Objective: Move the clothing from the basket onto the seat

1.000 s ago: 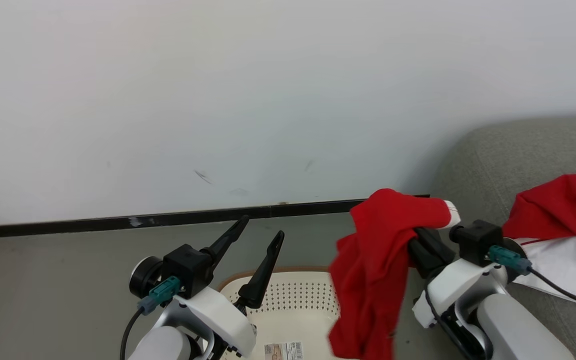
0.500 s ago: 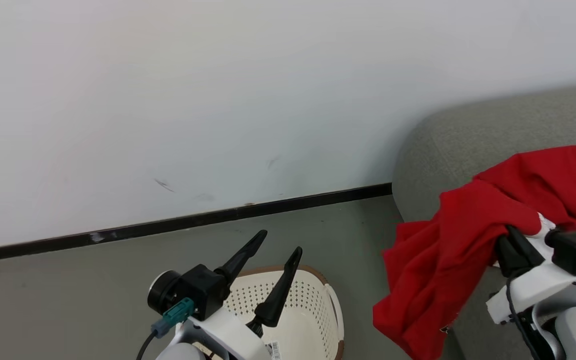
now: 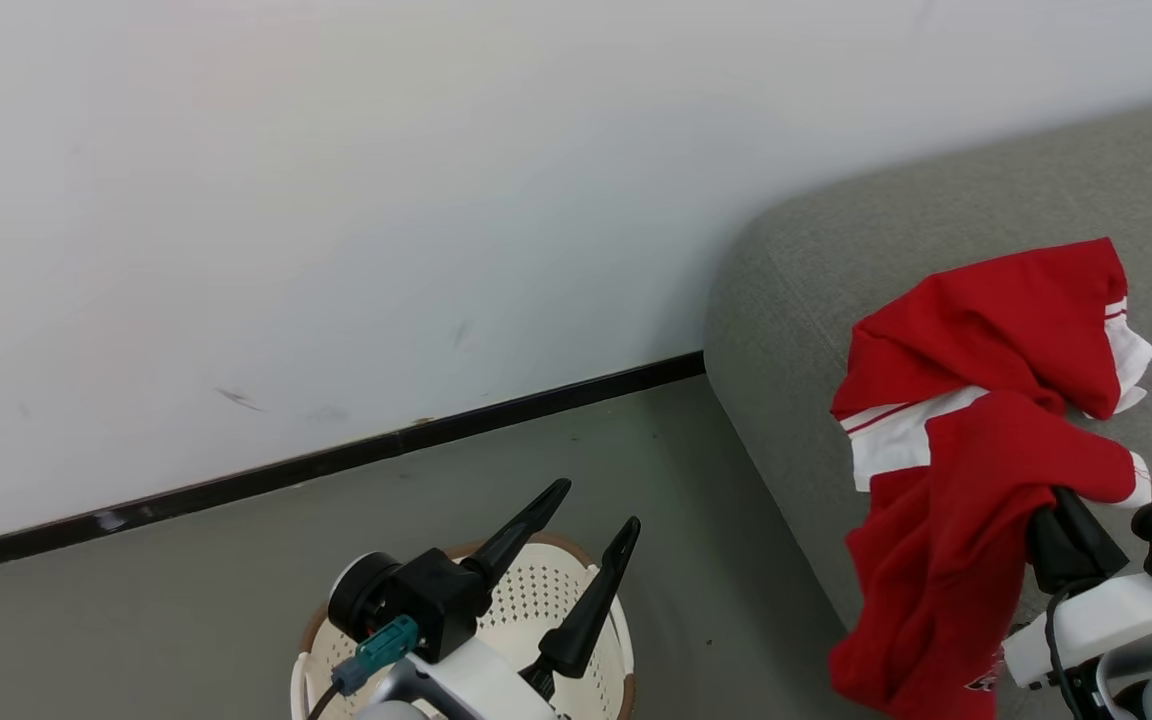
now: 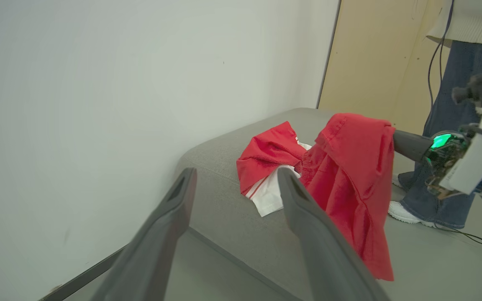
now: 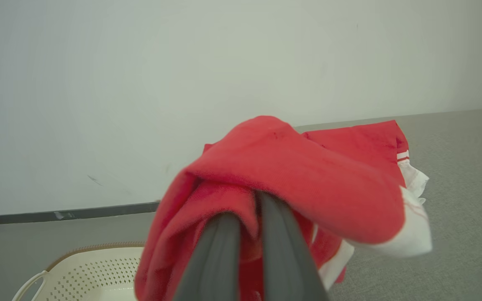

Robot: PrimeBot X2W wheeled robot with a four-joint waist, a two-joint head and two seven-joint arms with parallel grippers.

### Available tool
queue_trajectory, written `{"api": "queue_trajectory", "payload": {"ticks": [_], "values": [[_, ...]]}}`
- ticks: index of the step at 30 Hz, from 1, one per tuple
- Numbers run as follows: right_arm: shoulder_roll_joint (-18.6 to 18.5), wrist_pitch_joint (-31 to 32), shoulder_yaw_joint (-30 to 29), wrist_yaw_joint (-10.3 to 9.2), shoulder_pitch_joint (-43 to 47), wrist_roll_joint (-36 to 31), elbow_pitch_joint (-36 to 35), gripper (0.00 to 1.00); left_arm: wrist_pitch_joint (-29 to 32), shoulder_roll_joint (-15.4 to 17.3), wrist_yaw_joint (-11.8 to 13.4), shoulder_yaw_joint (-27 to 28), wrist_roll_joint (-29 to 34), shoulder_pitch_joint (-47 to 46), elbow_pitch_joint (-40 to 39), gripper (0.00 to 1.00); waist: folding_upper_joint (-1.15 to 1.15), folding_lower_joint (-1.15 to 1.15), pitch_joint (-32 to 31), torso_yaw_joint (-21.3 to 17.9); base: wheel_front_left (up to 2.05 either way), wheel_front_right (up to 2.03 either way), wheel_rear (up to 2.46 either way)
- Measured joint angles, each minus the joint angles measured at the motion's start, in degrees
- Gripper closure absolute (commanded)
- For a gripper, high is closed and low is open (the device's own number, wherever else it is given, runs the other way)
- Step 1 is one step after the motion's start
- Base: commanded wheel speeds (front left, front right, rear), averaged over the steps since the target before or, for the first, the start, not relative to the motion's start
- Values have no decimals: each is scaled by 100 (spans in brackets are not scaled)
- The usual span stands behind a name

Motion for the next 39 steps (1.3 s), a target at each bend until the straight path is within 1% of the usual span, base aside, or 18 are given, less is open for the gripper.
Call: {"api": "queue_trajectory", "payload": {"ticks": [4,9,12,16,20,22,26,30,33,34,39], "values": [[87,0,34,0,92,40,-80,100,-46,-3,1,-2,0,0,19,0,0,0,9,-186,0,0,0],[58,66,227,0,41,168,-78,100,-80,-7,31,54,0,20,24,0,0,0,34,-391,0,0,0],[-47,163,318,1,-311,277,-89,100,-121,-7,88,82,0,119,23,0,0,0,60,-494,0,0,0],[-314,352,321,1,-1169,423,-157,100,-143,-5,216,190,4,186,-4,0,0,0,115,-602,0,0,0],[-539,608,104,1,-1927,606,-144,100,-144,14,331,255,38,192,-86,0,0,0,212,-646,0,0,0],[-621,754,-59,0,-2268,764,-77,100,-145,35,343,285,60,193,-137,0,0,0,268,-644,0,0,0],[-759,1091,-415,1,-2921,1047,303,100,-145,97,436,315,108,193,-247,0,0,0,381,-602,0,0,0],[-1100,1316,-845,0,-3408,1057,725,100,-141,181,492,325,242,193,-394,0,0,0,500,-517,0,0,0],[-1349,1402,-1063,0,-3676,962,967,100,-102,211,541,320,332,193,-505,0,0,0,590,-436,0,0,0],[-1349,1402,-1063,0,-3676,962,967,100,-102,211,541,320,332,193,-505,0,0,0,590,-436,0,0,0],[-1723,1455,-1422,0,-3888,808,1413,100,-13,254,595,283,408,193,-705,0,0,0,749,-283,0,0,0]]}}
